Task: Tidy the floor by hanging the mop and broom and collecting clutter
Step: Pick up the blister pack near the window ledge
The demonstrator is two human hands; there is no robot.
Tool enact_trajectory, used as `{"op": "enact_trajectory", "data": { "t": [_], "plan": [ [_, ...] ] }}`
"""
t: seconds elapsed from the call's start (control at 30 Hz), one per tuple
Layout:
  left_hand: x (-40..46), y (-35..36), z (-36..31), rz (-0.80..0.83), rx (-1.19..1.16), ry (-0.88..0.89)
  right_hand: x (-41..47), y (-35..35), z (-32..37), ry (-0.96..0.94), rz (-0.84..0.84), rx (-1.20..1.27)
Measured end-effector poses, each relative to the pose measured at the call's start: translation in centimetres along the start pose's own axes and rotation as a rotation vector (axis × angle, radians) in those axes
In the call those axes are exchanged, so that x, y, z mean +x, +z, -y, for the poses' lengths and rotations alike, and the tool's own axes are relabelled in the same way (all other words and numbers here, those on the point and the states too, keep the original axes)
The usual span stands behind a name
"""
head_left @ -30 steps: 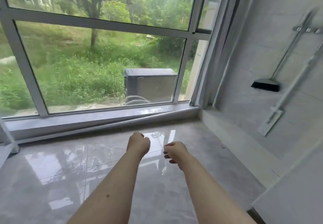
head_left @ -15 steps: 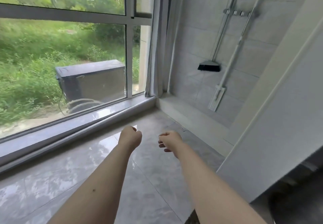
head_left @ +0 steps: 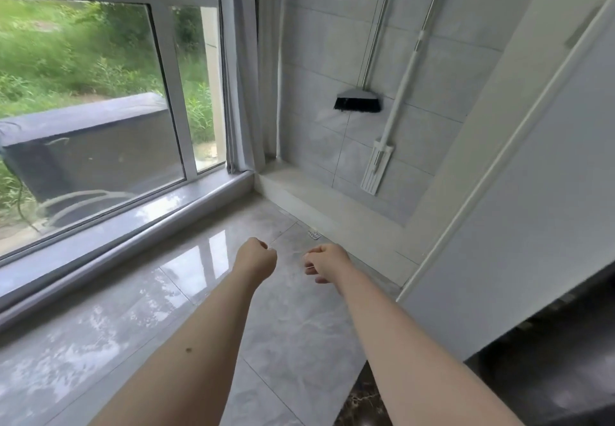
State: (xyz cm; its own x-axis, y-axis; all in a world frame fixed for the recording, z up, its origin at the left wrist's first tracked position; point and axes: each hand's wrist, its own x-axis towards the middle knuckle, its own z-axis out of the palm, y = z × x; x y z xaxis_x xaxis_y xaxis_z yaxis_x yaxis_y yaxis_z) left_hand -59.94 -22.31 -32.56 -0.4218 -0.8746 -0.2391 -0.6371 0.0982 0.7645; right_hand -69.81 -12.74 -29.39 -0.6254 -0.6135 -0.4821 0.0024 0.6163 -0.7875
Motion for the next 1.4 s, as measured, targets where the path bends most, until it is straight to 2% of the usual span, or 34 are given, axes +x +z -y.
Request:
{"op": "enact_trajectory", "data": {
  "t": [0.43, 0.97, 1.23, 1.4],
  "plan": [
    [15.1, 6.1, -7.5, 0.075, 0.022, 0.006, 16.1, -6.6, 4.2, 0.038, -0.029, 0.001],
    [43.0, 12.0, -15.0, 0.204, 0.049, 0.014, 41.7, -10.1, 13.9, 0.155, -0.124, 0.074],
    [54.9, 17.4, -18.4, 0.25, 0.1, -0.044, 54.7, -13.5, 14.8, 0.215, -0.105, 0.067],
    [63.6, 22.6, -19.6, 0.263, 0.151, -0.105, 65.4, -15.3, 14.9, 0.25, -0.038, 0.06]
  ]
}}
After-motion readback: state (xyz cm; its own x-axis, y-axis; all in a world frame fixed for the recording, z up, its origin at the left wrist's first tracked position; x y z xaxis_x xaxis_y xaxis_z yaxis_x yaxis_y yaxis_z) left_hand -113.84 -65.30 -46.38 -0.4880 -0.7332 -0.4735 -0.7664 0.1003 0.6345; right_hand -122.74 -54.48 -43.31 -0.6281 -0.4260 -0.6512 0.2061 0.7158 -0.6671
